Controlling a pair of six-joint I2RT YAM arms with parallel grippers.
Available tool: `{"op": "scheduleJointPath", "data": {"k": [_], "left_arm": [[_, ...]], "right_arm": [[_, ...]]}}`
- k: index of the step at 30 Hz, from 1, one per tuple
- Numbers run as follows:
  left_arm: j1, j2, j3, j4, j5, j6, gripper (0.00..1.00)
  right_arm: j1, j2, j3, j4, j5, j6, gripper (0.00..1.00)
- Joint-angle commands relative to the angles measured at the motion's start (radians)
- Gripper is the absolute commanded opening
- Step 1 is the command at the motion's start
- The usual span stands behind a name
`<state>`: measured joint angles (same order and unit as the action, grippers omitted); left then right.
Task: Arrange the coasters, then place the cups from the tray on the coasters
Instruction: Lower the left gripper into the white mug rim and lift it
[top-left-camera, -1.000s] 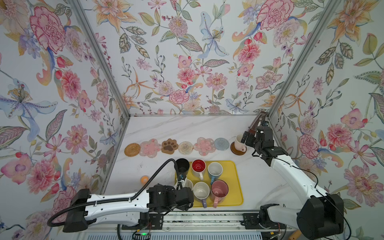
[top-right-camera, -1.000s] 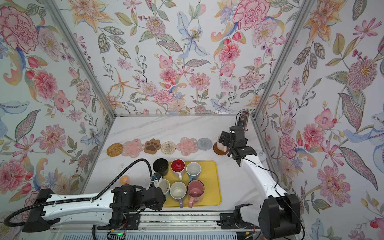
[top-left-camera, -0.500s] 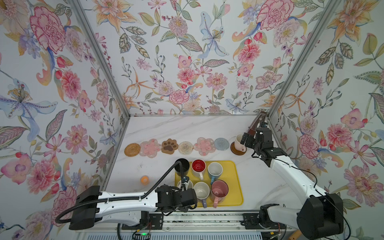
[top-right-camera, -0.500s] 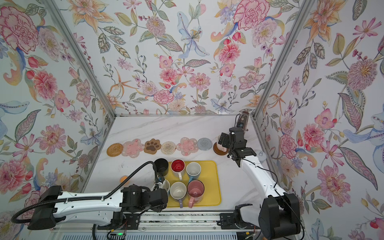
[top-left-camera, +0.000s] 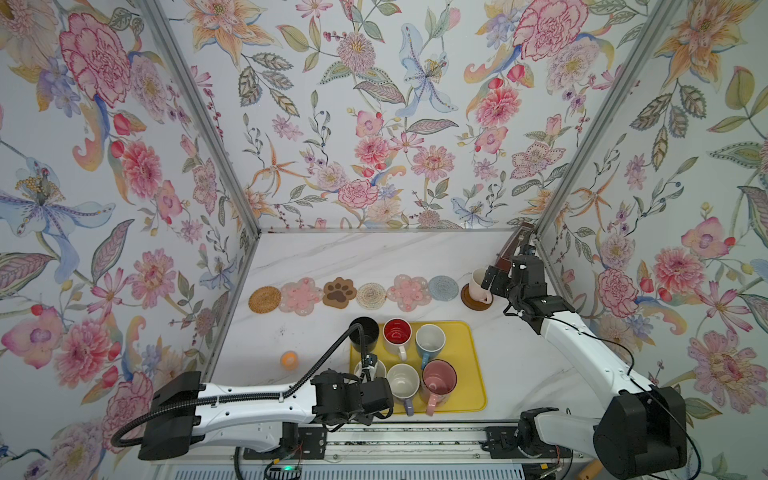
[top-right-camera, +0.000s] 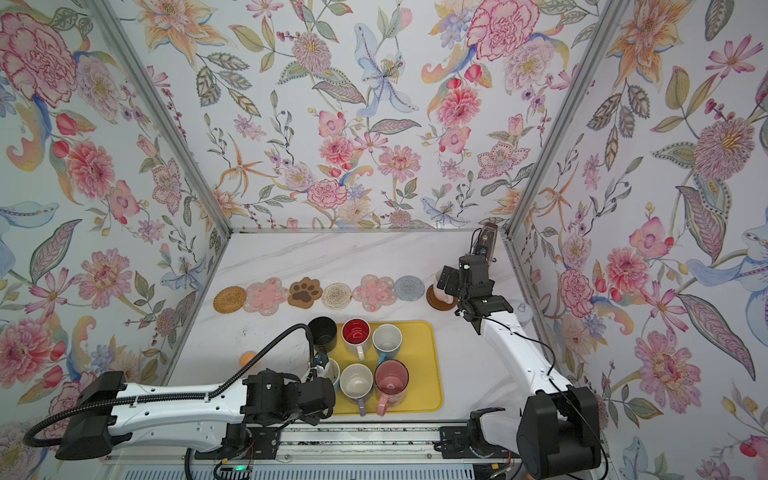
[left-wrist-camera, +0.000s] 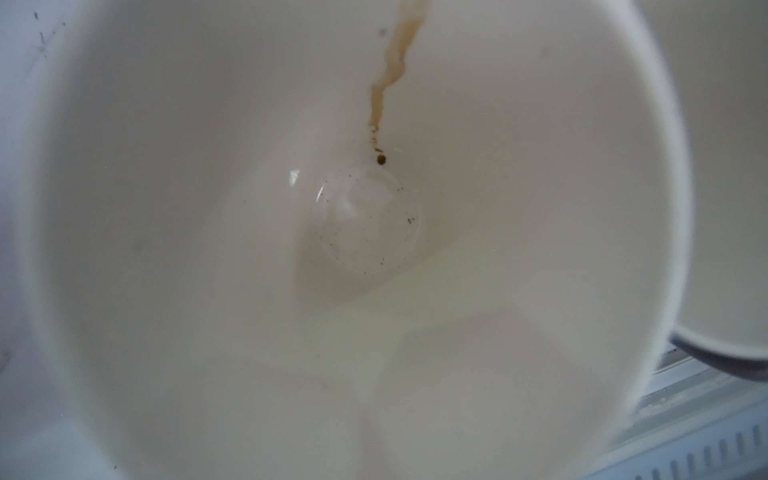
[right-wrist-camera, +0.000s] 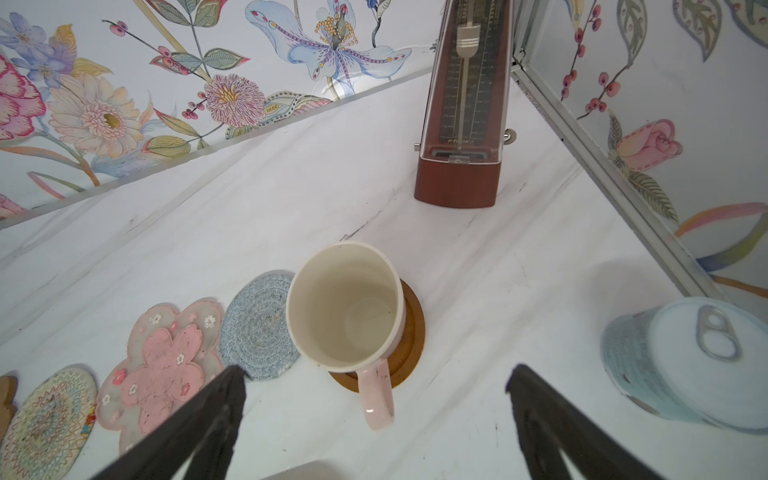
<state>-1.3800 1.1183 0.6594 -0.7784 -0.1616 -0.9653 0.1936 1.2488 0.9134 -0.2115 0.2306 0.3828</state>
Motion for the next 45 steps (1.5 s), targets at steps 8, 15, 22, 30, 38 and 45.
{"op": "scheduleJointPath", "data": {"k": [8, 15, 22, 30, 38, 45], "left_arm": [[0.009, -0.038, 0.027, -0.077, -0.043, -0.003, 0.19], [0.014, -0.061, 0.073, -0.135, -0.115, 0.009, 0.01], [0.016, -0.106, 0.099, -0.172, -0.161, -0.001, 0.0], [0.025, -0.193, 0.141, -0.281, -0.281, -0.052, 0.0], [0.05, -0.225, 0.211, -0.407, -0.353, -0.114, 0.0], [0.114, -0.247, 0.244, -0.45, -0.402, -0.147, 0.0]], "right_arm": [[-0.006, 0.003, -0.006, 0.02, -0.019, 0.016, 0.99], [-0.005, 0.01, -0.003, 0.024, -0.028, 0.017, 0.99], [-0.005, 0.014, -0.002, 0.025, -0.03, 0.015, 0.99], [-0.006, 0.019, -0.003, 0.029, -0.033, 0.012, 0.99], [-0.008, 0.018, -0.006, 0.031, -0.037, 0.009, 0.99], [-0.012, 0.008, -0.017, 0.034, -0.039, 0.005, 0.99]]}}
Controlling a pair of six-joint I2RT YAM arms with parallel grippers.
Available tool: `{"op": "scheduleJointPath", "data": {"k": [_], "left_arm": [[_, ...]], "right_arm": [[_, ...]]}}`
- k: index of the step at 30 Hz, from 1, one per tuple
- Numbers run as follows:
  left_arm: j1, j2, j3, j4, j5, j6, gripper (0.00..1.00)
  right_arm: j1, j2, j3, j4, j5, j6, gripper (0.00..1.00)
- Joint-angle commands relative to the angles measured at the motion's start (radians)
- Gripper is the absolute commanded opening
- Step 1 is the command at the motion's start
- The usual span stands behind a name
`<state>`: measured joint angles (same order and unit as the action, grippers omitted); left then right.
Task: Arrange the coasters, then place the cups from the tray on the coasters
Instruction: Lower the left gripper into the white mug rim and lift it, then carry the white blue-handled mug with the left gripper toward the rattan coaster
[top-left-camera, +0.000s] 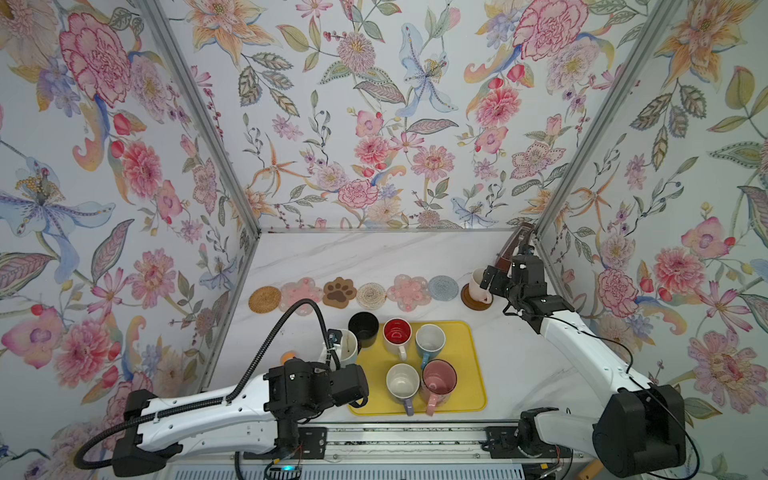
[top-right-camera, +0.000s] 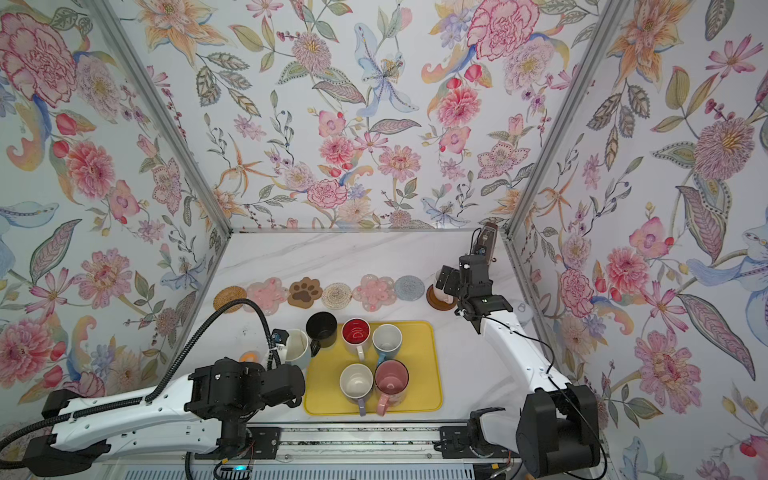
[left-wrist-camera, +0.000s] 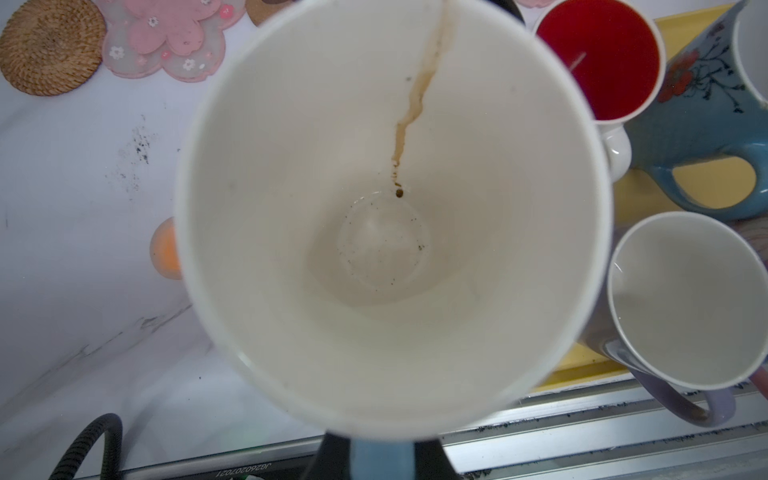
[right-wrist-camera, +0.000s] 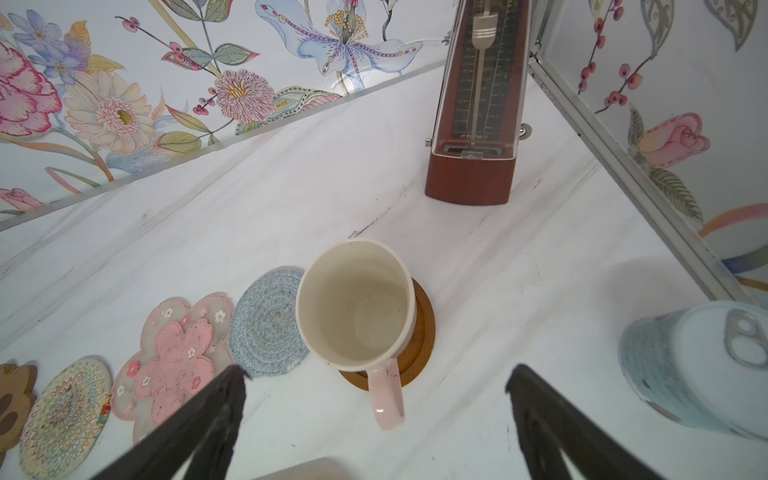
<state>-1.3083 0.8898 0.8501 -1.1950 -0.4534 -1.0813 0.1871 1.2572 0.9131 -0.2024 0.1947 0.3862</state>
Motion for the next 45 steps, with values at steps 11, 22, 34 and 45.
{"op": "scheduleJointPath", "data": {"k": [11, 22, 34, 45], "left_arm": [[0.47, 0.015, 0.07, 0.245, -0.113, 0.263, 0.0], [1.005, 0.23, 0.072, 0.574, 0.052, 0.544, 0.0], [1.296, 0.451, 0.122, 0.797, 0.104, 0.64, 0.0], [1.395, 0.629, 0.201, 0.927, 0.117, 0.752, 0.0]], "right_arm": [[-0.01, -0.02, -0.029, 0.021, -0.018, 0.003, 0.99], [-0.012, -0.05, -0.028, -0.013, -0.052, 0.004, 0.99], [-0.013, -0.087, -0.023, -0.044, -0.065, 0.0, 0.99], [-0.013, -0.081, -0.016, -0.048, -0.065, -0.001, 0.99]]}}
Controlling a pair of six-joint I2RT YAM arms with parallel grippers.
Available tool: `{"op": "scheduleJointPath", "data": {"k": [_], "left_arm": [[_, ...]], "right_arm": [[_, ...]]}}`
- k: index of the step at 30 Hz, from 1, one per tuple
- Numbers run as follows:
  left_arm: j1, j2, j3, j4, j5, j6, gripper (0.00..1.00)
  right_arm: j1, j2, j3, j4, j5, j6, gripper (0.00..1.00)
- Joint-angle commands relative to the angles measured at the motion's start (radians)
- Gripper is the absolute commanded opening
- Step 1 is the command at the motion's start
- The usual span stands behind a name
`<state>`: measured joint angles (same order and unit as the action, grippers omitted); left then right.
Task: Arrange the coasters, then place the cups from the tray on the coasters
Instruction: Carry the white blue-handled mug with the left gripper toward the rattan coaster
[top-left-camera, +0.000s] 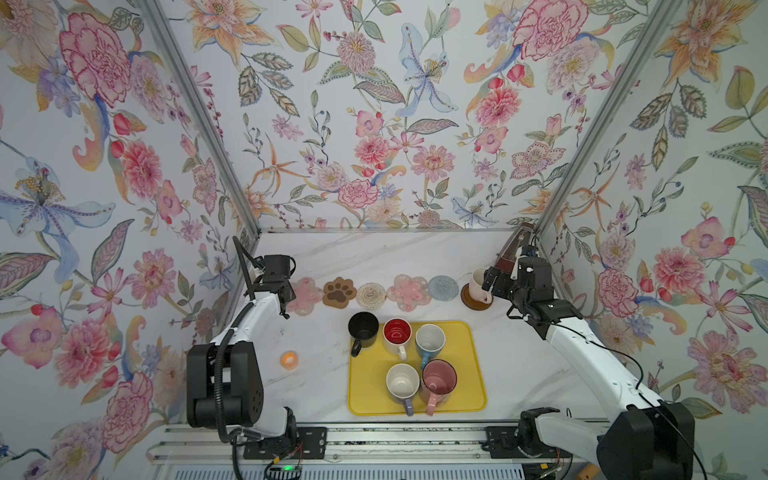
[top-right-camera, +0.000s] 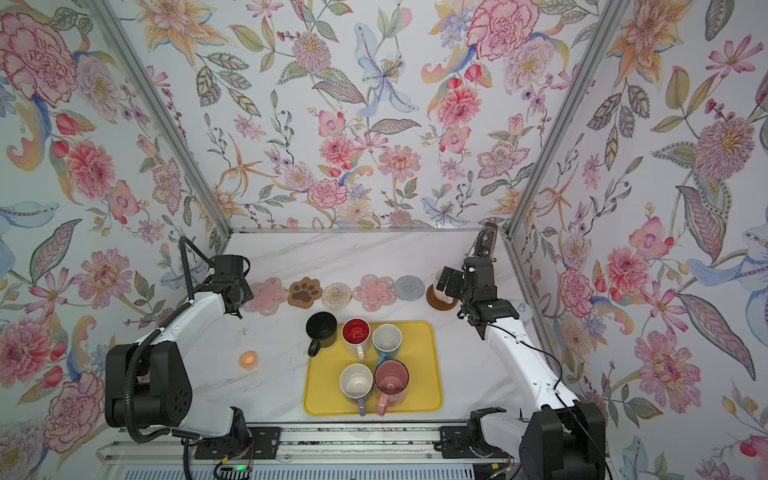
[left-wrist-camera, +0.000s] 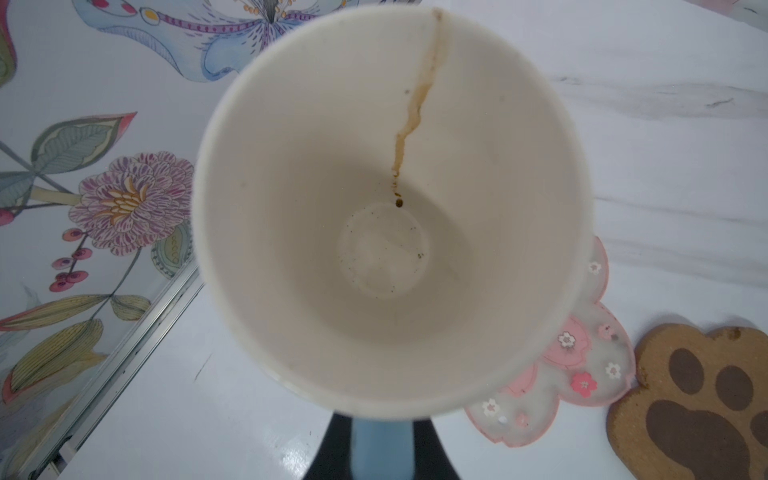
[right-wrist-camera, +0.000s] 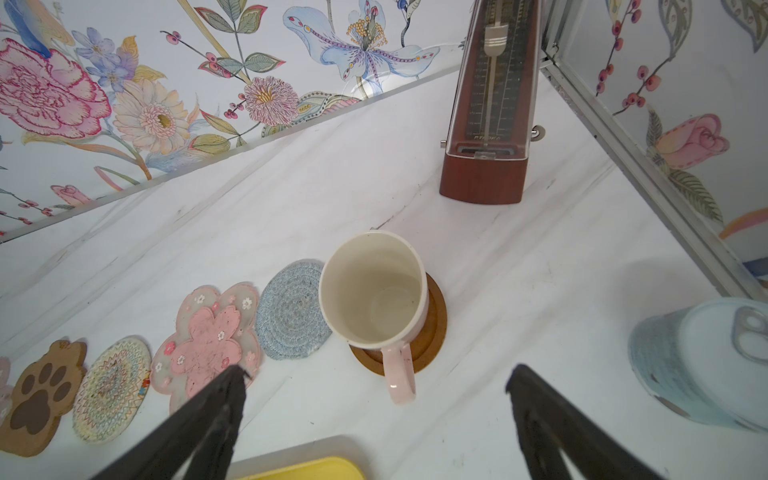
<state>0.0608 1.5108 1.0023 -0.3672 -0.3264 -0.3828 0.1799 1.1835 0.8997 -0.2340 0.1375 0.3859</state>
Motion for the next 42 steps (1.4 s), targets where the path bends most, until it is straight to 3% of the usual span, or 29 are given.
{"op": "scheduleJointPath", "data": {"k": [1, 16, 42], "left_arm": [[0.034, 0.019, 0.056, 0.101, -0.009, 0.06, 0.0], [0.086, 0.182, 0.118, 0.13, 0.046, 0.078, 0.0], [0.099, 0.149, 0.105, 0.096, 0.101, 0.049, 0.0]], "right_arm": [[-0.005, -0.008, -0.004, -0.015, -0.006, -0.001, 0.99], [-0.008, 0.011, 0.006, -0.014, -0.008, -0.011, 0.99], [-0.012, 0.013, 0.004, -0.021, -0.004, -0.01, 0.99]]}}
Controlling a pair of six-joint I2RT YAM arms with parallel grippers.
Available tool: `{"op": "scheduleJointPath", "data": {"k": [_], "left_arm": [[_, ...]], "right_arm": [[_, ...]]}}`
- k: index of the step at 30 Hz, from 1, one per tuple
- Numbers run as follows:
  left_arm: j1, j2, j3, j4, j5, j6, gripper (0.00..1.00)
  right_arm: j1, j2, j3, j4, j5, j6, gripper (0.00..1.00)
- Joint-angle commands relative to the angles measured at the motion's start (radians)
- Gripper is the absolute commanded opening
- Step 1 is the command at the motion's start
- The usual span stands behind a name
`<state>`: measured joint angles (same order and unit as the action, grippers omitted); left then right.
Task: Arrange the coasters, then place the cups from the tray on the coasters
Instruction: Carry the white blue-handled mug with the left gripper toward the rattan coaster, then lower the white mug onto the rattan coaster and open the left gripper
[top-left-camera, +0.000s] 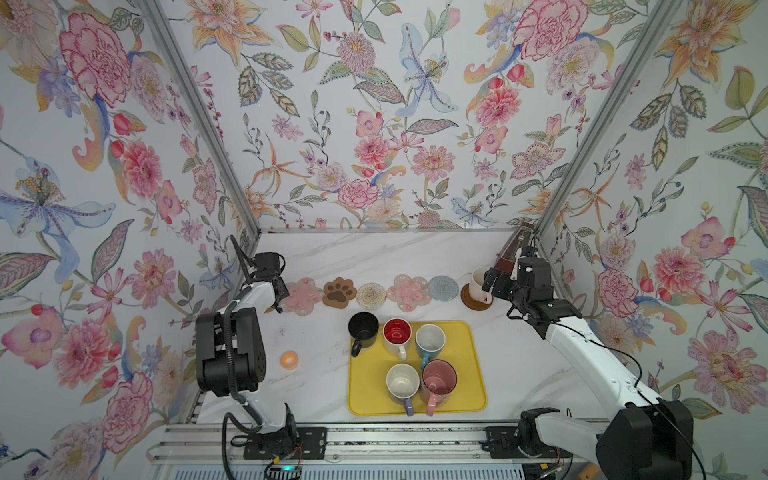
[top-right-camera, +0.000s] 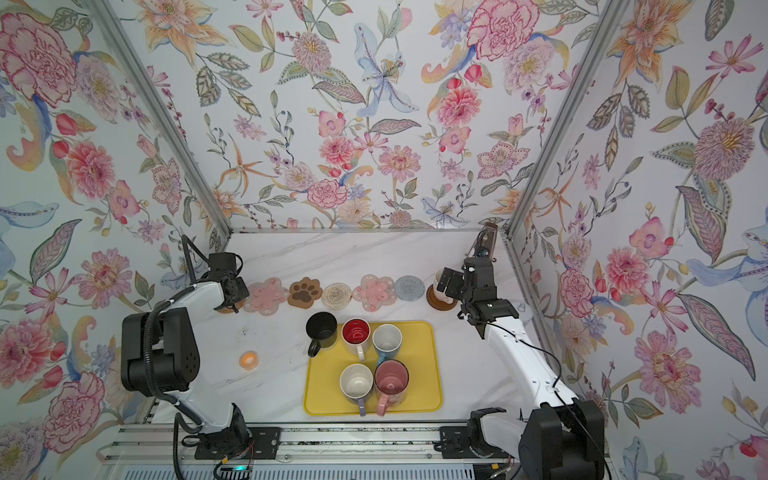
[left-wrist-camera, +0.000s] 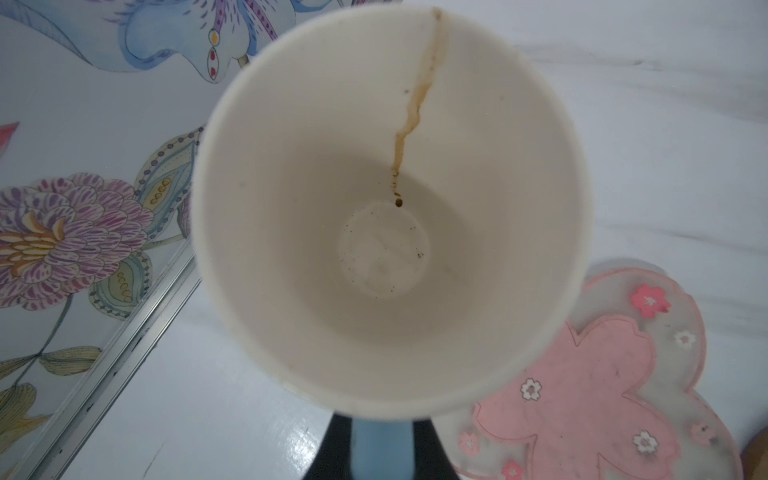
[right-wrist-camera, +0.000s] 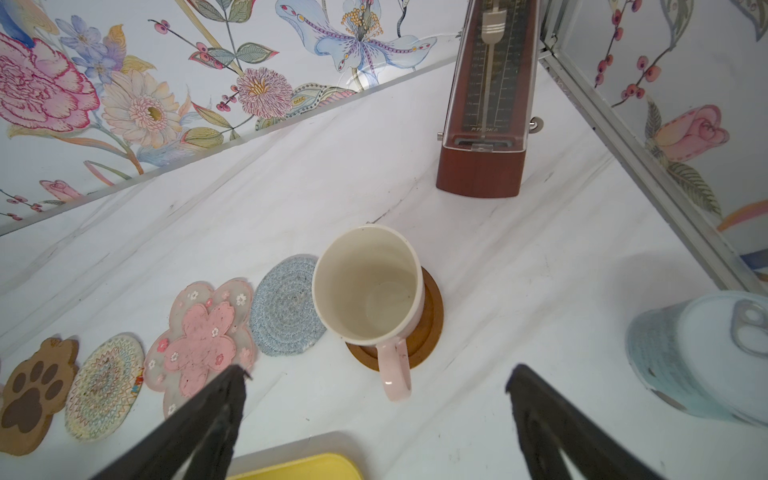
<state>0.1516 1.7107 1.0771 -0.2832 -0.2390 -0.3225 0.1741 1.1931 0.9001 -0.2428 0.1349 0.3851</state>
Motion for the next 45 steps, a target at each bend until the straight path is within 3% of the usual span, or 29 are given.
{"op": "scheduleJointPath", "data": {"k": [1, 45], "left_arm": [[0.008, -0.056, 0.03, 0.008, 0.016, -0.013, 0.0], [0.013, -0.027, 0.015, -0.057, -0.004, -0.044, 0.0]], "right_arm": [[-0.006, 0.004, 0.004, -0.012, 0.0, -0.009, 0.99], [-0.011, 0.002, 0.0, -0.018, -0.005, -0.008, 0.99]]}}
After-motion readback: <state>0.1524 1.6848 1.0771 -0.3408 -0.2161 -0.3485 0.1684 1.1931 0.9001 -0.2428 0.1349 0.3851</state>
